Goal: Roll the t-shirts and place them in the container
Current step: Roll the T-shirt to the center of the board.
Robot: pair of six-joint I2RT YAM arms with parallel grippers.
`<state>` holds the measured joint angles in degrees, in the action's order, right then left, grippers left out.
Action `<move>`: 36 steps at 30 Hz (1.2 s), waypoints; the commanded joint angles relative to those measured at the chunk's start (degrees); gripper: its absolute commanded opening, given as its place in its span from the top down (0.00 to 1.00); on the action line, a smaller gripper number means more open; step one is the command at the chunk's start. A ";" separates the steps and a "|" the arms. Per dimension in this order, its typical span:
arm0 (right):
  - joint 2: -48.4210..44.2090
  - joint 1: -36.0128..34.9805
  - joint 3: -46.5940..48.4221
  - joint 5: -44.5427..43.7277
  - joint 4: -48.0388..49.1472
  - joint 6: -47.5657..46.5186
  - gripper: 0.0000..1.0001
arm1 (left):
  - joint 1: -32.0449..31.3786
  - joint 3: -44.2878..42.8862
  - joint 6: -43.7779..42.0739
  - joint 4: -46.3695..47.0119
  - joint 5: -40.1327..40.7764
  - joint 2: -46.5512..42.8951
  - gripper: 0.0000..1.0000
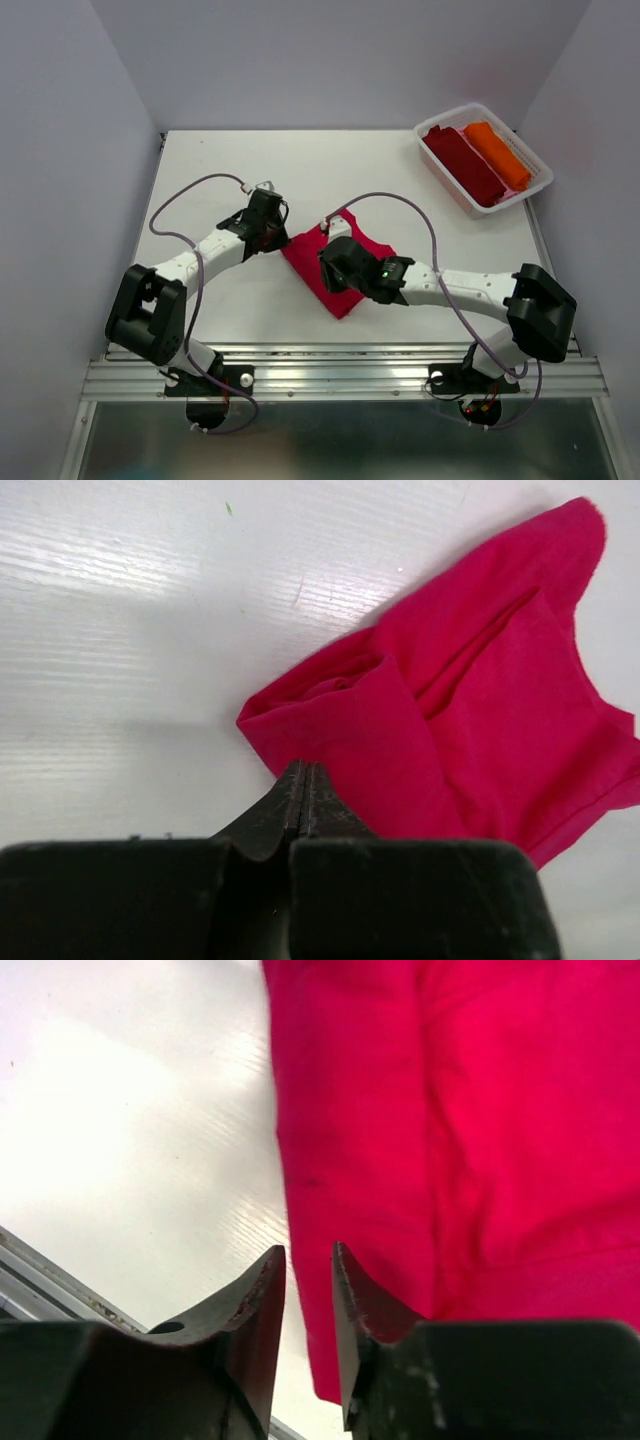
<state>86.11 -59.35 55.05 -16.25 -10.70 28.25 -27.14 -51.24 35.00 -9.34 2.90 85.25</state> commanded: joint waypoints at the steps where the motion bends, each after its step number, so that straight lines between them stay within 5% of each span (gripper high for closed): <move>1: 3.79 -4.70 5.24 -9.14 -3.89 -4.86 0.68 | 2.51 -5.00 -1.25 -5.24 2.56 -5.70 1.00; 10: 12.50 -9.28 12.27 -16.26 -4.33 -10.32 0.47 | 12.63 -5.97 -1.61 -10.25 2.55 -12.12 1.00; 21: 20.85 -12.72 18.16 -24.09 -5.82 -14.71 0.39 | 18.52 -4.48 -0.90 -11.75 3.52 -16.35 1.00; 28: 27.00 -13.25 18.61 -29.01 -6.62 -14.01 0.43 | 18.79 -3.34 -1.08 -11.22 2.56 -16.70 1.00; 36: 30.70 -13.25 16.50 -34.81 -4.33 -11.20 0.61 | 18.87 -2.55 -1.17 -10.52 1.76 -16.96 1.00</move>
<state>115.02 -72.23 72.38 -46.24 -15.77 14.85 -8.54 -54.65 34.54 -20.71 4.95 70.28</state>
